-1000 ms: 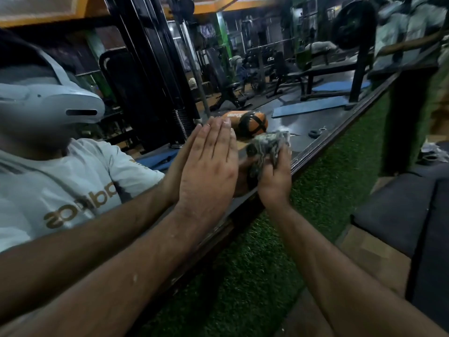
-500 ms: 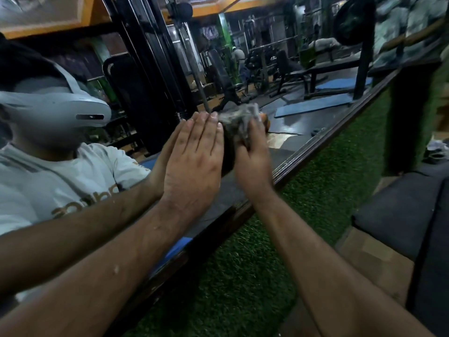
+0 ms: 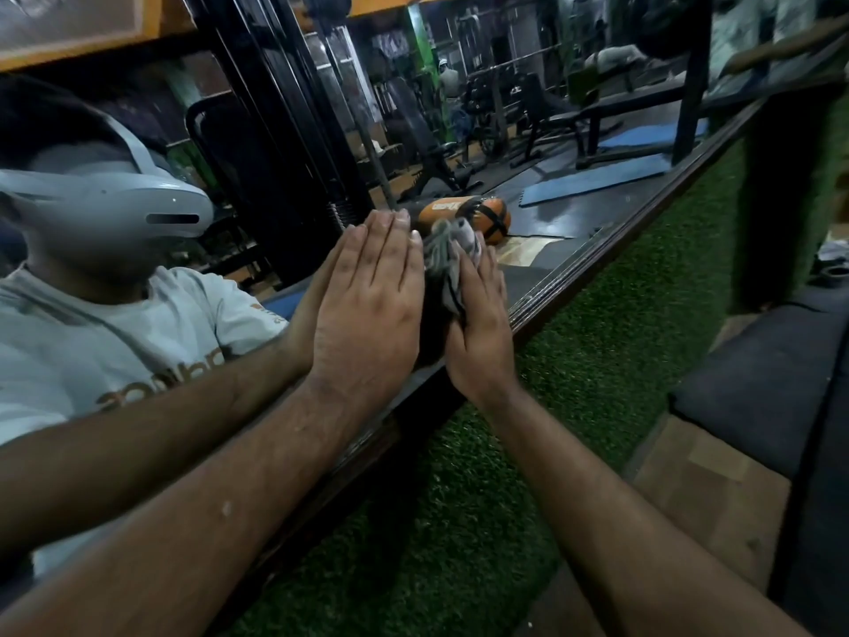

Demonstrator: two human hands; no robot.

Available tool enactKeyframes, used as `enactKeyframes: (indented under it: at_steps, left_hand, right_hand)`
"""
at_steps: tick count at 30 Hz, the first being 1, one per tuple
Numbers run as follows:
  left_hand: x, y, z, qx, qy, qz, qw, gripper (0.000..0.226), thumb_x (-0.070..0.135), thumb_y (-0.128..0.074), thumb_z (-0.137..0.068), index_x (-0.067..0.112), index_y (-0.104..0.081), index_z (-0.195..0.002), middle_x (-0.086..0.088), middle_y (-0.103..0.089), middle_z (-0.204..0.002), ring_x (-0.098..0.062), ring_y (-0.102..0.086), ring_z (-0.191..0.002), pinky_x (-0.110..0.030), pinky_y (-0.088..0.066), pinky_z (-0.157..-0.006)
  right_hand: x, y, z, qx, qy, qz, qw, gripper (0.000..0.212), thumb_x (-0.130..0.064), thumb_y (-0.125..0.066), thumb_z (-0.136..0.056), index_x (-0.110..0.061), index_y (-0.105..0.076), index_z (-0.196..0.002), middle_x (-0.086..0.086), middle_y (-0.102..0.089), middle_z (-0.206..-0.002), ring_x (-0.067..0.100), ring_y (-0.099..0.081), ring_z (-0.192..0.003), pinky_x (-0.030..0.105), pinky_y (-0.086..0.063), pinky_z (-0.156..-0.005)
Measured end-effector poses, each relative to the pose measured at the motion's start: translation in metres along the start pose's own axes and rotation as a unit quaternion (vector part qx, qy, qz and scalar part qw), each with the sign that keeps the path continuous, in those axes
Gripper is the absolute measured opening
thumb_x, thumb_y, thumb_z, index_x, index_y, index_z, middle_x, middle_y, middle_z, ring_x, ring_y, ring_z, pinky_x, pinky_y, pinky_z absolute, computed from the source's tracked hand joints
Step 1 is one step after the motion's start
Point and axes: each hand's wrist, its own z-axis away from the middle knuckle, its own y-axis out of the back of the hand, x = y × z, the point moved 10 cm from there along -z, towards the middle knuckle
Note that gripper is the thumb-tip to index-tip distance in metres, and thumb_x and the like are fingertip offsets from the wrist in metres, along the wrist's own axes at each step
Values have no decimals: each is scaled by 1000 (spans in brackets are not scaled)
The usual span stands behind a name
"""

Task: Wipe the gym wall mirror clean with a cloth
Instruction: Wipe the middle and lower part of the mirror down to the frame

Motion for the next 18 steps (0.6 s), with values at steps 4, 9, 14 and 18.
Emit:
enactKeyframes:
  at_steps: [4,9,14,18]
  left_hand:
    - [12,-7,-3,-8,-15,3,1000,62,21,-27,-96,-3,-32,-153,-24,-24,-163,-37,-17,-154,-49,-9,-127]
    - [19,-10,-24,-10,-12,2,1000,63,19,-44,-95,-4,-33,-152,-24,-25,-163,-36,-18,-153,-46,-6,-127]
    - [19,-12,-40,-25,-19,-11,999,65,24,-36,-96,-4,-30,-153,-25,-24,-163,-36,-17,-153,-47,-6,-127]
    - [26,-14,-53,-42,-29,-17,999,71,24,-50,-94,-5,-26,-155,-24,-20,-164,-36,-15,-154,-47,-4,-127]
  right_hand:
    - [50,21,7,40,-70,11,997,73,-12,-46,-93,-19,-30,-164,6,-24,-172,22,-10,-162,56,-17,-129]
    - [12,11,-24,18,-74,-80,994,82,-9,-44,-82,-22,-33,-163,6,-21,-173,23,-11,-161,42,-12,-131]
    - [63,37,-18,68,-89,-36,993,70,-12,-46,-93,-16,-34,-162,5,-30,-170,22,-11,-161,55,-16,-130]
    - [42,37,-54,85,-160,-87,980,72,-16,-43,-89,-15,-36,-161,8,-28,-171,23,-12,-161,53,-14,-131]
